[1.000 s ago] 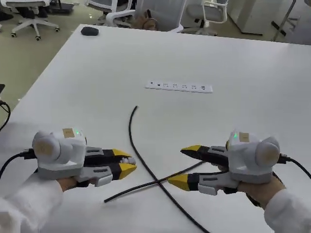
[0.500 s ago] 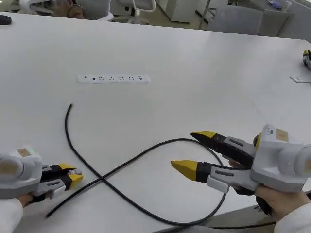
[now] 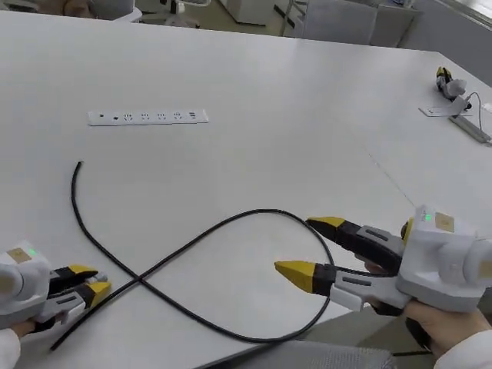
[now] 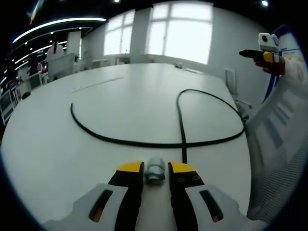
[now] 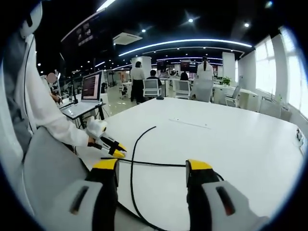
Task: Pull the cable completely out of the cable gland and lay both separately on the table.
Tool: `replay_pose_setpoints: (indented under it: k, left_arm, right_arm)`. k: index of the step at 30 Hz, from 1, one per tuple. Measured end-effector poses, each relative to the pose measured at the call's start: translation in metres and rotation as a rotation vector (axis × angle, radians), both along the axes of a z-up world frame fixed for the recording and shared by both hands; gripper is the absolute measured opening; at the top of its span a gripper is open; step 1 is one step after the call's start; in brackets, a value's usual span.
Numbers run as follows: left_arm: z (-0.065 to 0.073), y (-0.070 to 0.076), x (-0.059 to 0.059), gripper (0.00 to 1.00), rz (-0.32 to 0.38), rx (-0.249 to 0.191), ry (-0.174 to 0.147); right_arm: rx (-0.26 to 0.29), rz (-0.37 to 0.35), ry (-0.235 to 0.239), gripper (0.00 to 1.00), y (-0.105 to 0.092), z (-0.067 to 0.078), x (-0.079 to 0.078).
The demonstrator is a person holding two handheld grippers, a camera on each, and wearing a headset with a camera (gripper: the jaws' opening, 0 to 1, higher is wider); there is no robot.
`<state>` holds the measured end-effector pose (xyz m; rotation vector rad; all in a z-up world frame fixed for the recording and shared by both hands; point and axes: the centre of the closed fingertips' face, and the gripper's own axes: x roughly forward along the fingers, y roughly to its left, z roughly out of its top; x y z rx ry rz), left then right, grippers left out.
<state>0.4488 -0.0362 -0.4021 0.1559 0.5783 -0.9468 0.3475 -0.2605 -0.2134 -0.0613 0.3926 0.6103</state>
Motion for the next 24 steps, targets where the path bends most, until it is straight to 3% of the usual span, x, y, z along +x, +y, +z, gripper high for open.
replay_pose_setpoints:
  k: [3, 5, 7, 8, 10, 13, 14, 16, 17, 19, 20, 22, 24]
  left_arm:
    - [0.001, 0.006, 0.0, 0.25, 0.024, 0.007, 0.005]
    - [0.007, 0.011, -0.001, 0.26, 0.041, 0.001, 0.005]
    - [0.02, 0.02, 0.001, 0.29, 0.108, -0.031, 0.013]
    - [0.031, 0.025, 0.002, 0.3, 0.152, -0.069, 0.02]
    - [0.052, 0.03, -0.002, 0.34, 0.162, -0.125, 0.02]
    - [0.075, 0.041, -0.008, 0.41, 0.165, -0.122, 0.028]
    - [0.091, 0.048, -0.012, 0.44, 0.178, -0.136, 0.023]
    - [0.124, 0.062, -0.015, 0.52, 0.239, -0.214, -0.007]
    - [0.137, 0.069, -0.023, 0.56, 0.248, -0.231, 0.011]
    - [0.153, 0.08, -0.038, 0.68, 0.243, -0.219, 0.004]
    - [0.154, 0.081, -0.042, 0.72, 0.238, -0.213, 0.01]
    - [0.156, 0.09, -0.062, 0.84, 0.221, -0.146, 0.035]
    - [0.158, 0.099, -0.077, 0.95, 0.255, -0.119, 0.053]
  right_arm:
    - [-0.002, 0.012, 0.01, 0.58, 0.002, -0.003, 0.0]
    - [-0.02, 0.021, 0.022, 0.6, 0.001, -0.007, 0.002]
    - [-0.022, 0.032, 0.044, 0.62, 0.002, -0.011, 0.004]
    - [-0.026, 0.037, 0.051, 0.64, 0.003, -0.013, 0.005]
    - [-0.041, 0.051, 0.07, 0.67, 0.003, -0.017, 0.006]
    - [-0.04, 0.07, 0.117, 0.72, 0.003, -0.025, 0.006]
    - [-0.043, 0.073, 0.156, 0.73, 0.001, -0.03, 0.004]
    - [-0.061, 0.082, 0.188, 0.76, -0.002, -0.036, 0.003]
    - [-0.057, 0.083, 0.19, 0.77, -0.001, -0.035, 0.002]
    - [-0.049, 0.084, 0.215, 0.79, -0.002, -0.039, 0.0]
    - [-0.045, 0.084, 0.232, 0.79, -0.002, -0.043, -0.001]
    - [-0.041, 0.08, 0.262, 0.79, -0.005, -0.051, -0.001]
    - [-0.034, 0.073, 0.291, 0.79, -0.007, -0.057, -0.003]
